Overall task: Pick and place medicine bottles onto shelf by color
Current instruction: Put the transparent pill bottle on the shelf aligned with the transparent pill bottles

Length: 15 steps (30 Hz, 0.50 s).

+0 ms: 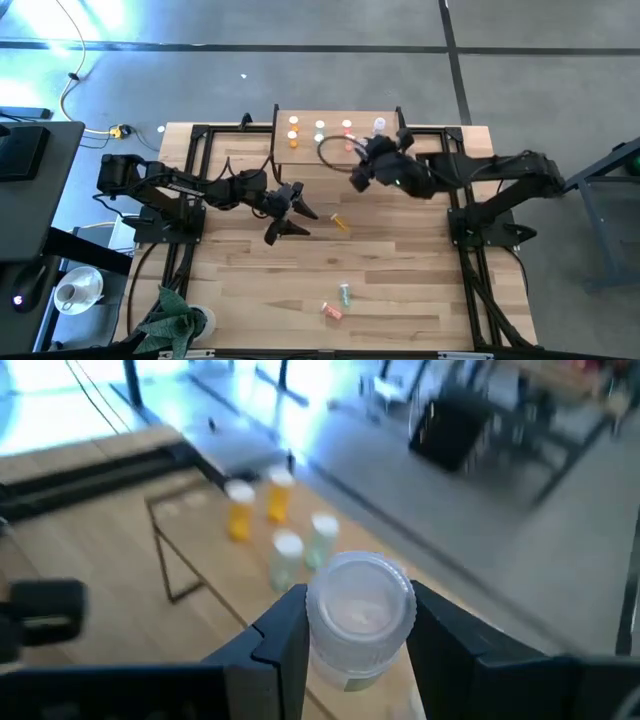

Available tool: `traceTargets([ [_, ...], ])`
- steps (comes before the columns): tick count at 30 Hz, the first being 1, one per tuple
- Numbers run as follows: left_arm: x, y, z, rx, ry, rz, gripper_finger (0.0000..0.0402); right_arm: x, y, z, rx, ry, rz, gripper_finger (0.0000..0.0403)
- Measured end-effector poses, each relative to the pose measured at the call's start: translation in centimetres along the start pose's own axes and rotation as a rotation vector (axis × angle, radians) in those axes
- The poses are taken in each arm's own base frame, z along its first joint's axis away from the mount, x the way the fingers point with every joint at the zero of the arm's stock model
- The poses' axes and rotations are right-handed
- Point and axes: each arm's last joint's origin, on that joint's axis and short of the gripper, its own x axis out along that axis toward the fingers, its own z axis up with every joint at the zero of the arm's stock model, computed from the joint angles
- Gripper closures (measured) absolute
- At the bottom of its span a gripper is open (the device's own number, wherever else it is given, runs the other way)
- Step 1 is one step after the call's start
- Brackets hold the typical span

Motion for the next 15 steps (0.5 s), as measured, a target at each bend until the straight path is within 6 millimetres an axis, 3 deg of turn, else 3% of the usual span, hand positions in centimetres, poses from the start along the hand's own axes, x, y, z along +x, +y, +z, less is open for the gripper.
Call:
traceTargets([
  [7,0.0,0.0,0.0,-0.001,0.002,0.001,0.0156,3.1,-2.3,-1.9,0.12,0.173,-0.027,0.0283],
  [15,0.0,0.0,-0.1,-0.003,0.006,0.002,0.0156,6.0,-3.3,-4.1,0.174,0.251,0.023,0.0283],
])
